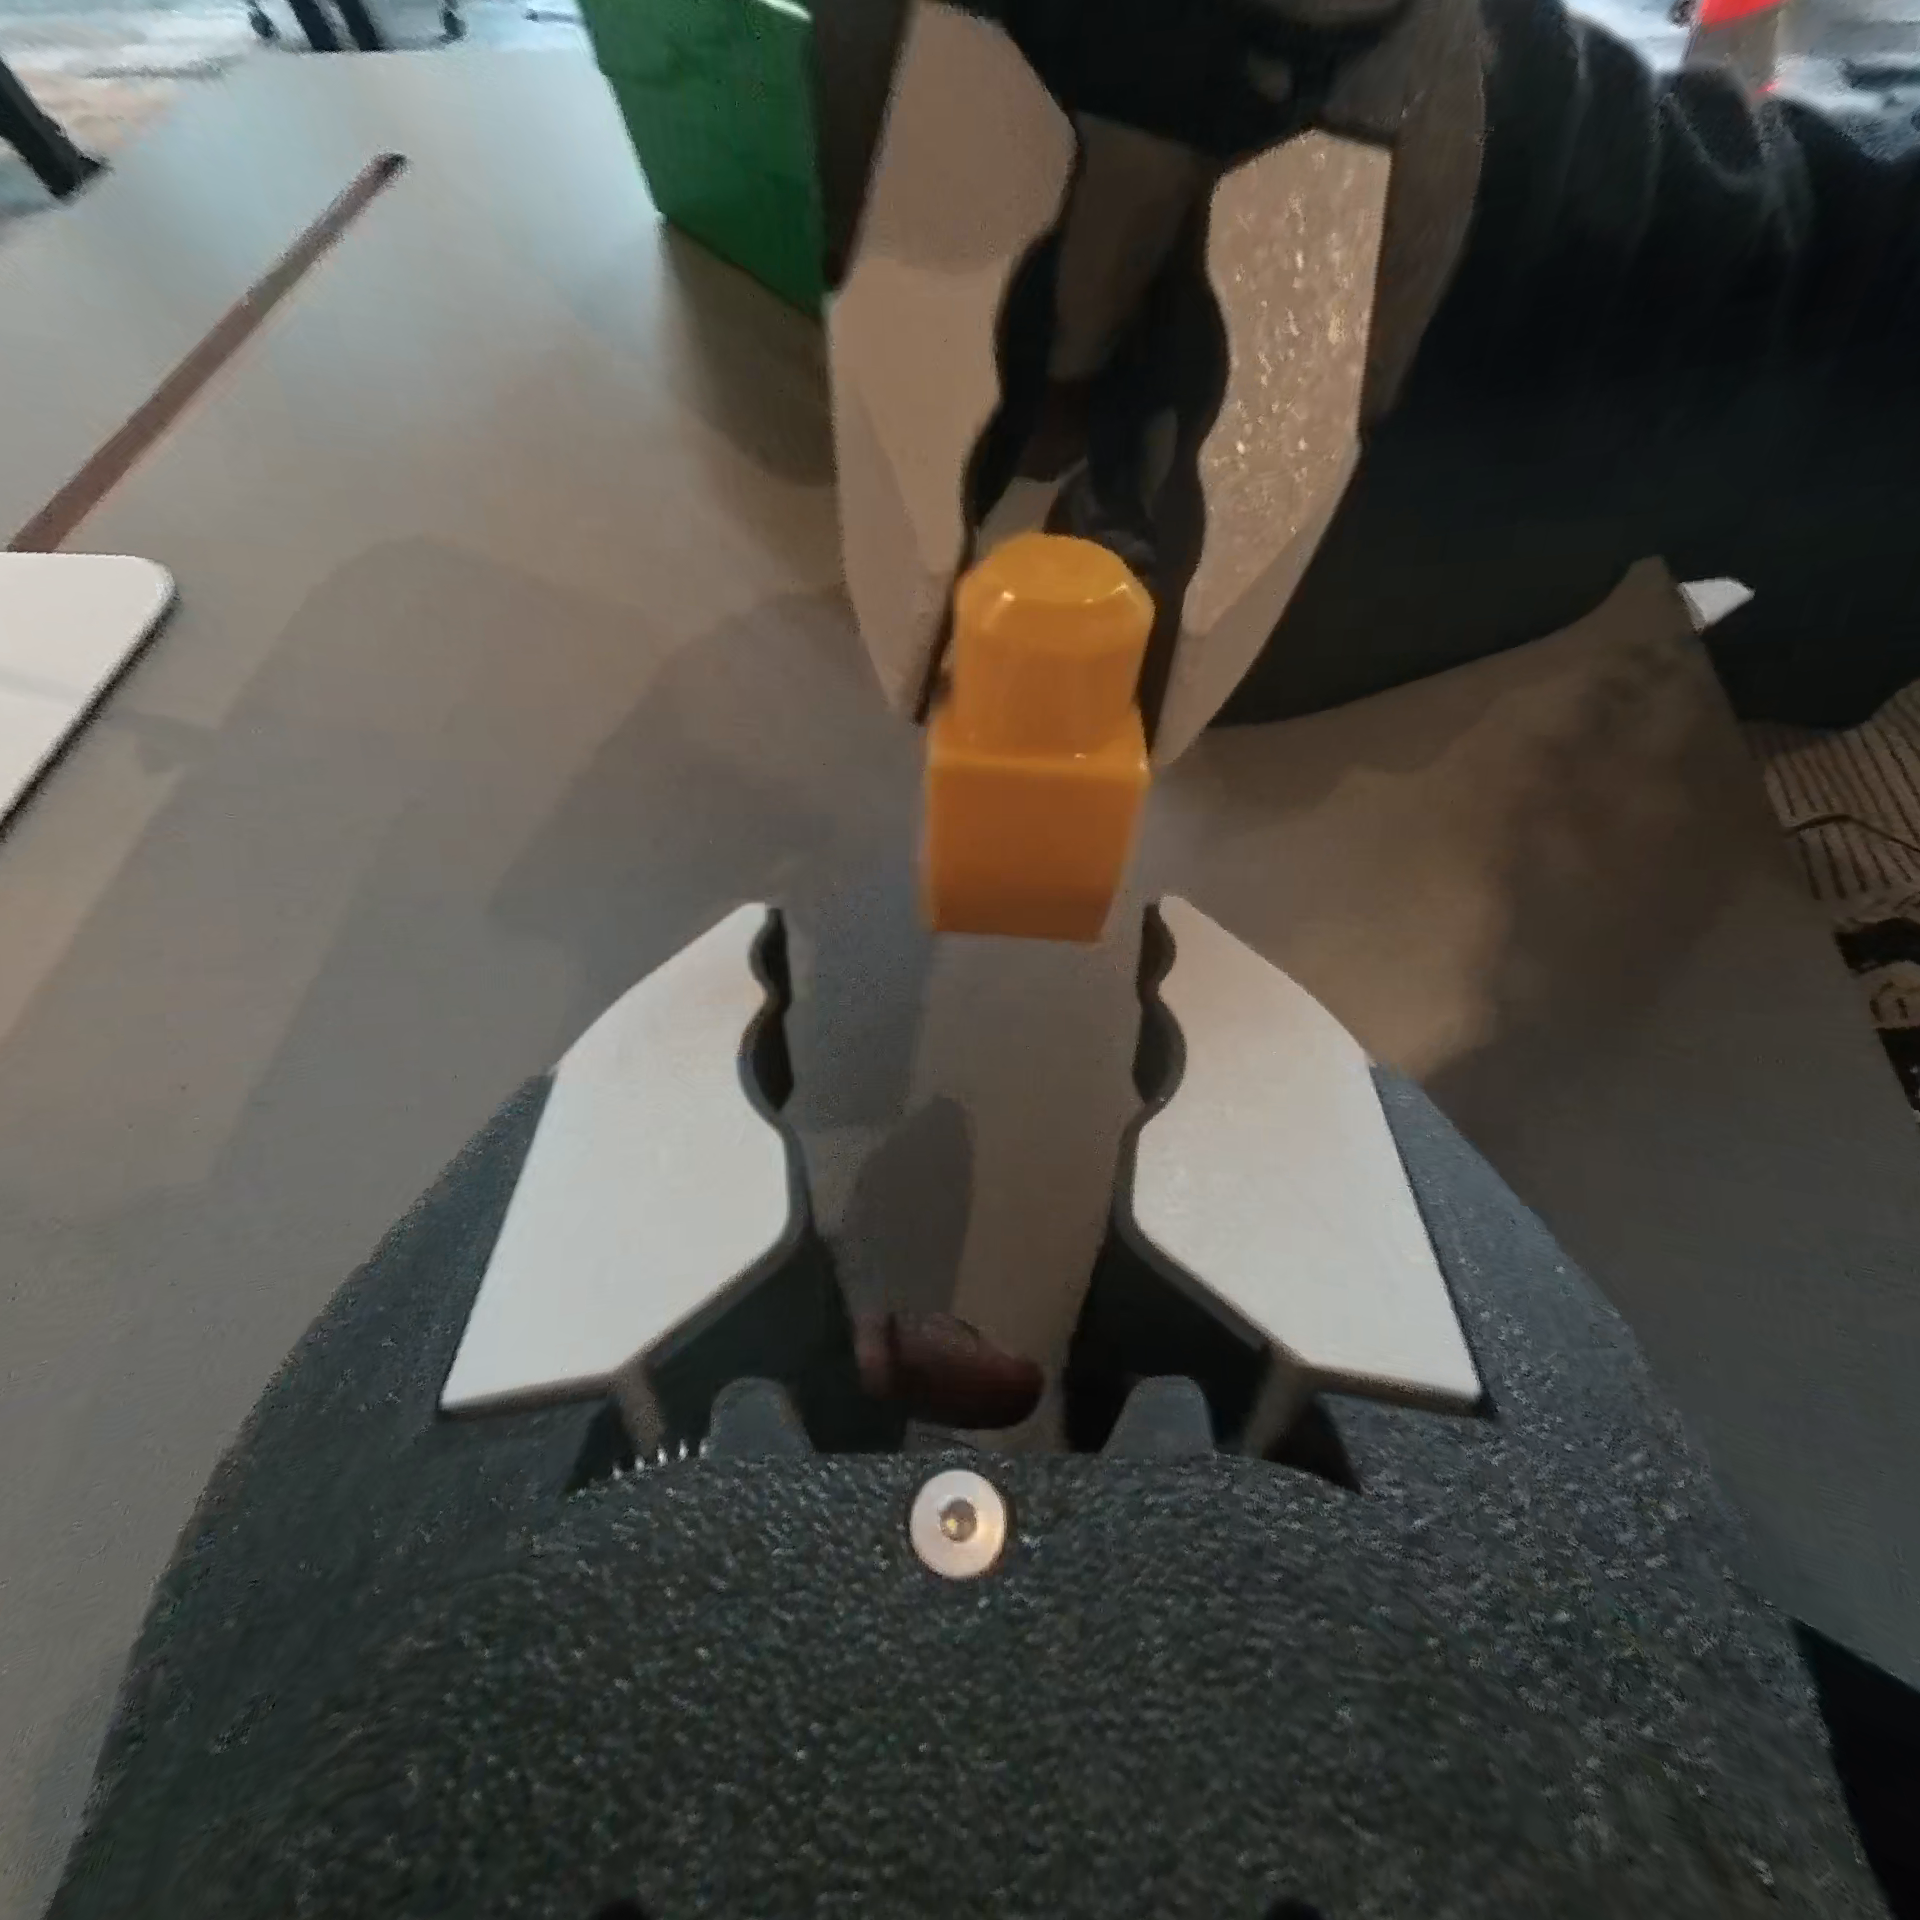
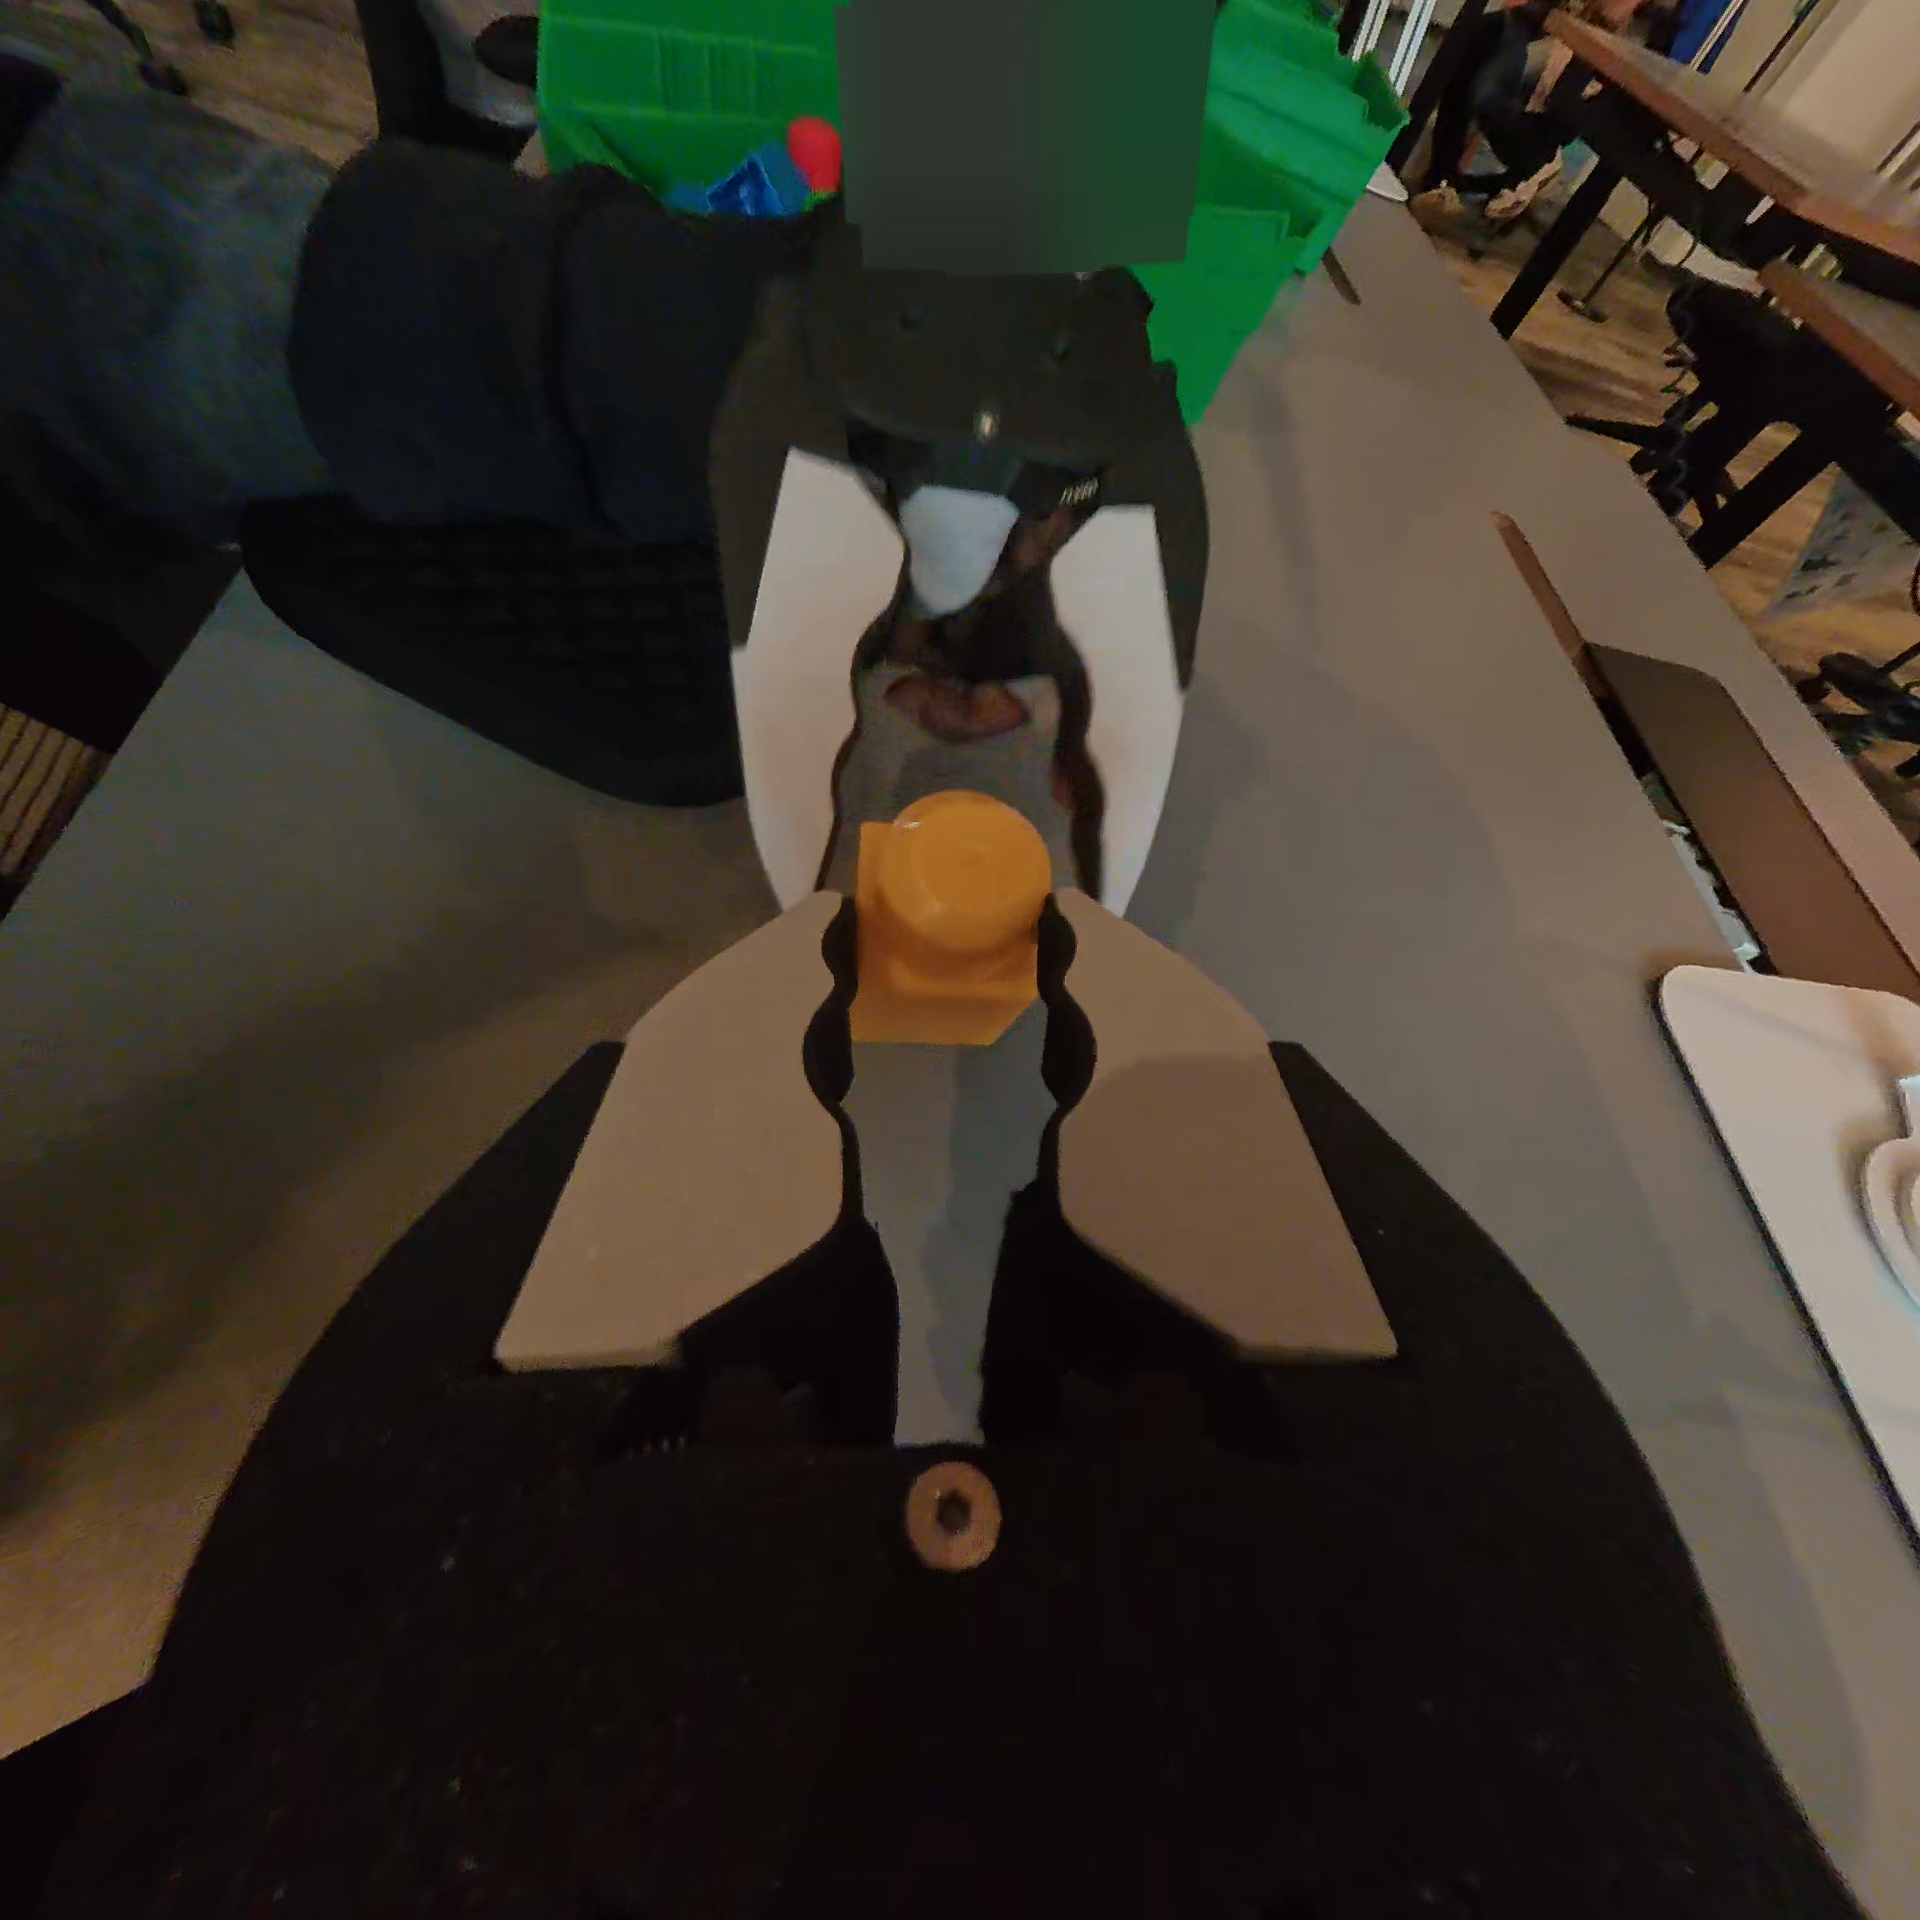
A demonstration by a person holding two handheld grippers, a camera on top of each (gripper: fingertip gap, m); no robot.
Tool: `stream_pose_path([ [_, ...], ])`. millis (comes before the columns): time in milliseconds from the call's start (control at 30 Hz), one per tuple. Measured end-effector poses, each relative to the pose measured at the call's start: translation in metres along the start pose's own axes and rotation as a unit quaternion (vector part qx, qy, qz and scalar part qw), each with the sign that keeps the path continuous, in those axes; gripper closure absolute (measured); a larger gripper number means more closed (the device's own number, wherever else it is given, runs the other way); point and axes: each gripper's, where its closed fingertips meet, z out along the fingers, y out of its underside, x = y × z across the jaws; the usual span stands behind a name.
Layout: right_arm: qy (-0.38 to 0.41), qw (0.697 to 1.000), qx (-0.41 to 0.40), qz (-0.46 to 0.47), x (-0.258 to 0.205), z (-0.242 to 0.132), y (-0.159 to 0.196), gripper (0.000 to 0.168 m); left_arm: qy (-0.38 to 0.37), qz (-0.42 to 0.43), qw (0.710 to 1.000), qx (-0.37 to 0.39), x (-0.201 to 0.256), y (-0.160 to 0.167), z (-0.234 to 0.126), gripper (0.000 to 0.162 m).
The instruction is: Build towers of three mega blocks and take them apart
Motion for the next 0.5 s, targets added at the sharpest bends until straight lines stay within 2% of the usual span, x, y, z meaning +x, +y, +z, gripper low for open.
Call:
stream_pose_path([
  [67,-0.007,1.000,-0.011,0.004,-0.001,0.004,0.007,0.135,-0.019,-0.011,0.999,0.025,-0.009,-0.004,-0.012,0.091],
  [267,-0.029,0.998,-0.044,0.030,-0.003,0.018,0.034,0.136,-0.061,-0.036,0.990,0.125,-0.030,-0.024,-0.041,0.088],
  [500,-0.028,0.995,-0.078,0.046,-0.001,0.024,0.053,0.135,-0.089,-0.035,0.986,0.139,-0.039,-0.025,-0.048,0.088],
])
